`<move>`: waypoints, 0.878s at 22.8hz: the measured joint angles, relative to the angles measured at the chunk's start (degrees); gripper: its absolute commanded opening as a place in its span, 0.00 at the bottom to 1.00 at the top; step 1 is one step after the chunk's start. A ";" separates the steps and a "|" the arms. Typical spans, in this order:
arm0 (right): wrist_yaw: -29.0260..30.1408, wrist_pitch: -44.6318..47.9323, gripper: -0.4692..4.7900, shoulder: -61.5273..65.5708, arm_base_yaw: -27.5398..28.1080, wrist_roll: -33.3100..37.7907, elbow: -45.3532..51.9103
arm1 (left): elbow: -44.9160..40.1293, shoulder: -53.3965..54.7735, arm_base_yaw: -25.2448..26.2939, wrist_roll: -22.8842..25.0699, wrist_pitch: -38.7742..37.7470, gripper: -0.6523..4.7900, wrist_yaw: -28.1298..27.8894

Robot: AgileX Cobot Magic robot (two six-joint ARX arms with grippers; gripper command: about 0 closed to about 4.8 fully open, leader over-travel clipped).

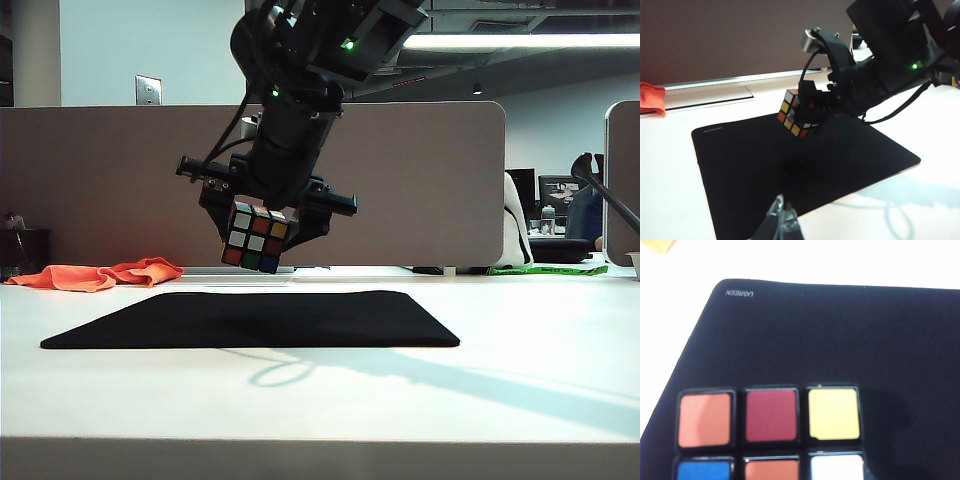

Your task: Pick up the cube on the right side of the mouse pad, then place it in the center of the mouse pad.

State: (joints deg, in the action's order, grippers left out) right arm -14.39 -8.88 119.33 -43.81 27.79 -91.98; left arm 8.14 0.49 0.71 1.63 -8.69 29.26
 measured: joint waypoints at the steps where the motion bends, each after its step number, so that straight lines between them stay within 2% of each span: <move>1: -0.52 0.00 0.61 0.00 0.02 0.02 0.00 | 0.00 0.00 0.00 0.00 -0.07 0.11 0.00; 9: -2.27 -3.98 0.61 0.02 1.88 0.04 0.02 | 0.00 0.00 0.00 0.00 -0.09 0.11 0.02; 20: 0.33 -4.07 0.61 1.40 1.77 0.04 0.02 | 0.00 0.00 0.00 -0.09 -0.11 0.11 0.02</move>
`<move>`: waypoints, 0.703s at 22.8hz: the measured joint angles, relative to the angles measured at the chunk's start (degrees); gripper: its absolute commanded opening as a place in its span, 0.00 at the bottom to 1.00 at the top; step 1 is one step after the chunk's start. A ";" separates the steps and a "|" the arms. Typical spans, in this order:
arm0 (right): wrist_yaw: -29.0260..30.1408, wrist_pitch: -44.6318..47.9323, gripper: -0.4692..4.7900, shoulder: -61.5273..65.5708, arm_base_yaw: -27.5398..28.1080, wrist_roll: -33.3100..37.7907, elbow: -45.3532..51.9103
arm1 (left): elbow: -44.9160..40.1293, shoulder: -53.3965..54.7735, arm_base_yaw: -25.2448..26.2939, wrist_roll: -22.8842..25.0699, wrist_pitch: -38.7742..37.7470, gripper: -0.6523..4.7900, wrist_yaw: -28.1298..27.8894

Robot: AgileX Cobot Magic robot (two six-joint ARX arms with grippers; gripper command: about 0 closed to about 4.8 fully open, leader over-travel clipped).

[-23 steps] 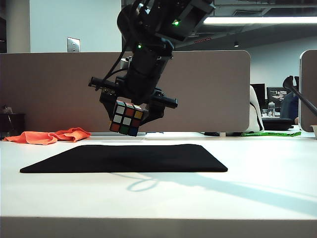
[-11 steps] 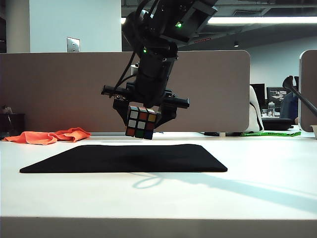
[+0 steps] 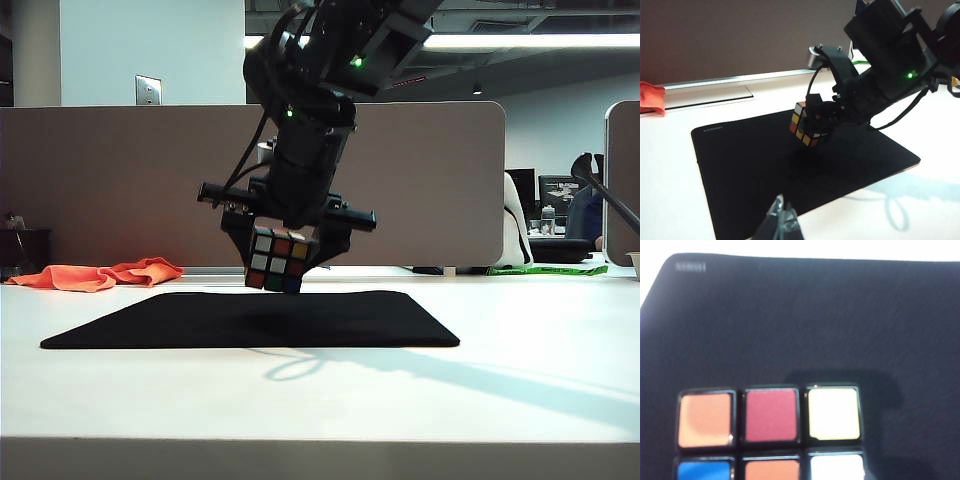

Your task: Pick up the cube on the right side of the mouse pad, then place it in the center of the mouse pad.

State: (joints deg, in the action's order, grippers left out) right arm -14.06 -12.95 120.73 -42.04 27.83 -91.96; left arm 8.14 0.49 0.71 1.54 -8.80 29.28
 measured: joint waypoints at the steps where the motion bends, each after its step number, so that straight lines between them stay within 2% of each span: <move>1: 0.13 0.00 0.61 0.15 -0.02 0.00 0.00 | 0.00 0.00 0.00 -0.11 0.00 0.11 0.00; 16: 0.22 2.89 0.61 1.44 0.70 0.00 -0.02 | 0.00 0.00 0.00 -0.98 0.00 0.11 0.00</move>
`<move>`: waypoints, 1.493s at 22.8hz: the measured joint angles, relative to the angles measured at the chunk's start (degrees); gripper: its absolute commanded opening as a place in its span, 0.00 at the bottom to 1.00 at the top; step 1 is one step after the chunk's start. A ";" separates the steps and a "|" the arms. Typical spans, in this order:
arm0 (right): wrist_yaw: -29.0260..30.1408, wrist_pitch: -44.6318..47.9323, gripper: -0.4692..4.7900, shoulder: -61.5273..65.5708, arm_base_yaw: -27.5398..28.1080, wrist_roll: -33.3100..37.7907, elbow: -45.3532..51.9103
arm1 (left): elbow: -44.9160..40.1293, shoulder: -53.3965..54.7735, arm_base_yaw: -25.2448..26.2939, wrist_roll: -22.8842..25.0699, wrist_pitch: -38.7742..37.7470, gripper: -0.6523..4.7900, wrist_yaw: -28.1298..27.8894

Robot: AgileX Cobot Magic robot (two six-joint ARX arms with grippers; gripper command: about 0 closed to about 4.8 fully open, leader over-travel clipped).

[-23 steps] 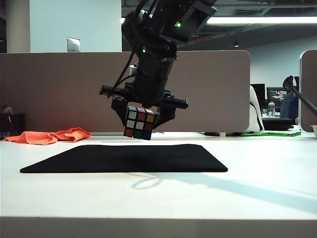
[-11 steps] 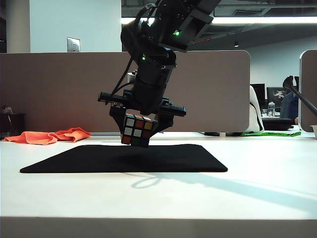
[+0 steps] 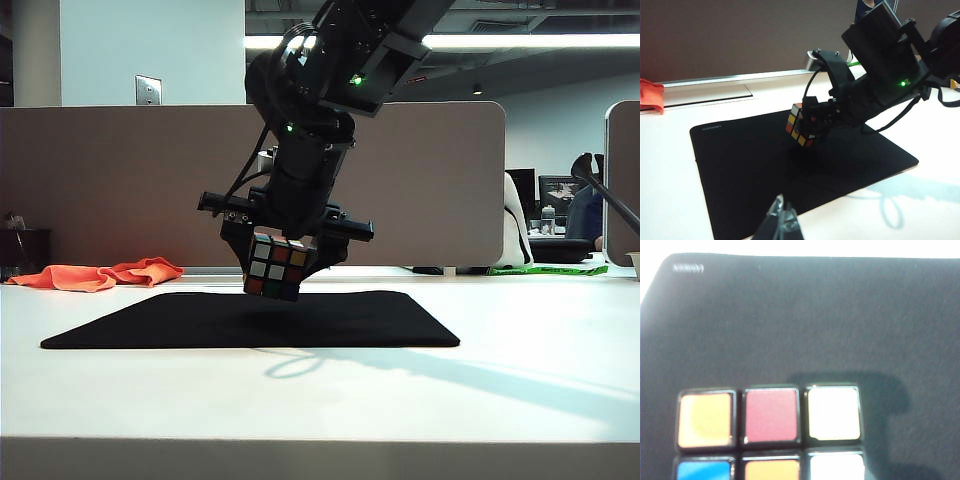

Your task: Pick up the cube on the right side of the mouse pad, then place it in the center of the mouse pad.

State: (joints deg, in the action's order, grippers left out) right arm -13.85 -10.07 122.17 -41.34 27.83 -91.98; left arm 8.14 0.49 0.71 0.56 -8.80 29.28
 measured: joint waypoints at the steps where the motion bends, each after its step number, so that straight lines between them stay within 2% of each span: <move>1: 0.02 0.15 0.61 0.02 0.07 -0.02 0.00 | 0.00 0.00 0.00 0.00 0.00 0.11 0.00; 13: 0.09 0.33 0.61 0.35 0.98 0.00 0.02 | 0.00 0.00 0.00 0.00 0.00 0.11 0.02; 17: 0.50 0.33 0.71 0.35 1.03 0.00 0.02 | 0.00 0.00 0.00 0.00 0.00 0.11 0.02; 25: 2.10 2.14 0.71 0.35 1.05 0.00 0.02 | 0.00 0.00 0.00 -0.13 0.00 0.11 0.02; 28: 2.38 2.62 0.78 0.35 1.03 0.00 0.02 | 0.00 0.00 0.00 -0.13 -0.02 0.11 0.02; 34: 2.27 3.78 0.79 0.33 1.05 0.02 -0.09 | 0.00 0.00 0.00 -0.15 0.00 0.11 0.02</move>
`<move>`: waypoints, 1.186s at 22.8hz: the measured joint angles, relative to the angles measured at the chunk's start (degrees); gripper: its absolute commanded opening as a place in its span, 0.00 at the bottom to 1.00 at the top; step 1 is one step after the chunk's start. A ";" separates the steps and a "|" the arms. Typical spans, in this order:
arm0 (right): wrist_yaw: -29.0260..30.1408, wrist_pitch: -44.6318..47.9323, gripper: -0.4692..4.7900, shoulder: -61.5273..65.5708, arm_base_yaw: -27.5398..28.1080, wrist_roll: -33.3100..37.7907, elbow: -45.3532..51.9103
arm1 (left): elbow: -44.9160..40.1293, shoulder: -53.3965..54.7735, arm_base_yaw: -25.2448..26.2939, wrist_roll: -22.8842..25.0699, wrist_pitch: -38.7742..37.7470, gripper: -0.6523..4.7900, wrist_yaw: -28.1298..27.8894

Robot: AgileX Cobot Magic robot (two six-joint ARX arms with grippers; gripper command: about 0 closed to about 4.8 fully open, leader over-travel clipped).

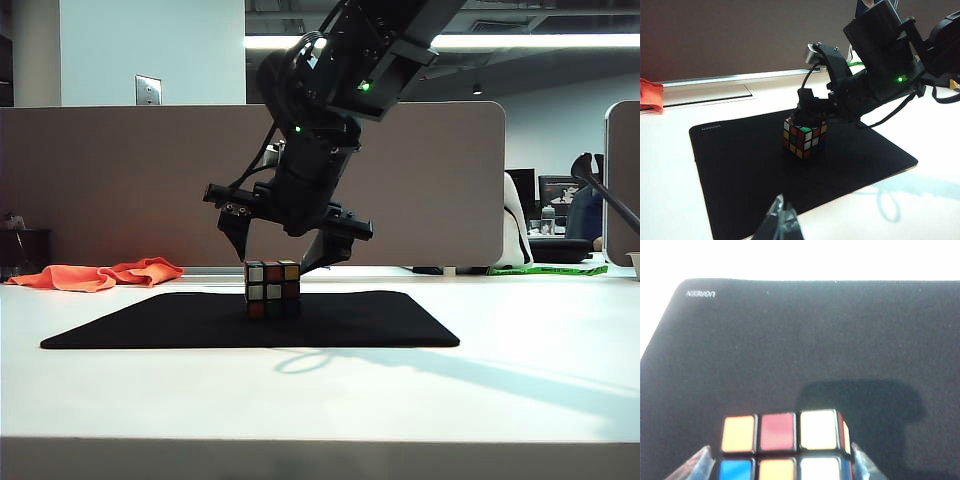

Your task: Pick up the cube on the right side of the mouse pad, then place it in the center of the mouse pad.

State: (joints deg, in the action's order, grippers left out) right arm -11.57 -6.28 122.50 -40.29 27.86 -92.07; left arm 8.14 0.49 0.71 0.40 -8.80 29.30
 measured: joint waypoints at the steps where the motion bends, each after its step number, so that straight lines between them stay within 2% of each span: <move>1: 0.00 0.61 0.79 0.00 0.00 -0.02 0.02 | 0.00 0.00 0.00 0.00 0.00 0.11 0.00; 6: -0.20 4.02 0.79 -0.11 0.44 -0.02 0.02 | 0.00 0.00 0.00 0.00 -0.02 0.11 0.00; 12: -0.24 5.46 0.76 -4.50 4.72 -0.02 0.04 | 0.00 0.00 0.00 0.00 0.00 0.11 0.00; 13: -0.31 5.44 0.56 -5.25 5.22 -0.02 0.04 | 0.00 0.00 0.00 0.00 0.00 0.11 0.00; 15: -0.63 5.57 0.28 -7.87 7.21 0.07 0.04 | 0.00 0.00 0.00 -0.07 0.00 0.11 0.00; 16: -0.85 5.60 0.16 -8.90 7.93 0.07 0.04 | 0.00 0.00 0.00 -0.09 -0.02 0.11 0.00; 17: -0.90 5.55 0.09 -9.73 8.52 -0.15 0.04 | 0.00 0.00 0.00 -0.09 0.00 0.11 0.02; 22: -2.23 3.21 0.09 -16.11 11.37 -14.60 0.04 | 0.00 0.00 0.00 -0.24 0.09 0.11 -0.02; 27: -4.87 0.72 0.09 -20.74 12.09 -21.42 1.36 | 0.00 0.00 0.00 -0.24 0.22 0.11 -0.07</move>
State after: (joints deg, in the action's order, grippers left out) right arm -16.45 -5.56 101.75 -28.21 6.44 -90.72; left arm 8.14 0.49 0.71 0.16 -8.58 29.23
